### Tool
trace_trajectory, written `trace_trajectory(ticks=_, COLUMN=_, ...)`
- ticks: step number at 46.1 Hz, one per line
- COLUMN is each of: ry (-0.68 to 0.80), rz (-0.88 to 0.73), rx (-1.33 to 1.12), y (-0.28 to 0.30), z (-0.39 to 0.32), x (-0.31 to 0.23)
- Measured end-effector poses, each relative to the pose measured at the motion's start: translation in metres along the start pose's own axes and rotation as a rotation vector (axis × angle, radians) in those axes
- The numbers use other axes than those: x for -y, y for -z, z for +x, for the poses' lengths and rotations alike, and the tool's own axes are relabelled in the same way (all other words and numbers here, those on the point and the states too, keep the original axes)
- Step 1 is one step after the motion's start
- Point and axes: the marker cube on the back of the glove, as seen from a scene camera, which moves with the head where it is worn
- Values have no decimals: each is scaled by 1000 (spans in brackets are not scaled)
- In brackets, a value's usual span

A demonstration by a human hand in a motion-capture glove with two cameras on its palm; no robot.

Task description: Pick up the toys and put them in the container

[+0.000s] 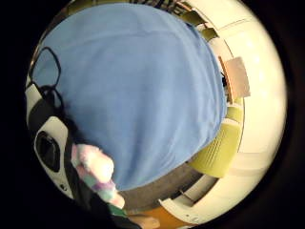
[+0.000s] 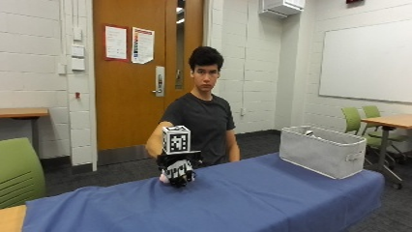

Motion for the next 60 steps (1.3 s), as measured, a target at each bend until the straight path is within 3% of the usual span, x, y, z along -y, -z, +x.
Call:
trace_trajectory(ticks=12, ry=-34, rz=-89, rx=31, y=59, z=-29, x=16)
trace_trajectory(ticks=29, ry=87, rz=107, rx=2, y=202, z=-135, x=44)
trace_trajectory(ticks=41, ry=275, rz=203, rx=-6, y=283, z=-299, x=55)
trace_trajectory(ticks=60, ry=682, rz=182, rx=53, y=305, z=-565, x=4)
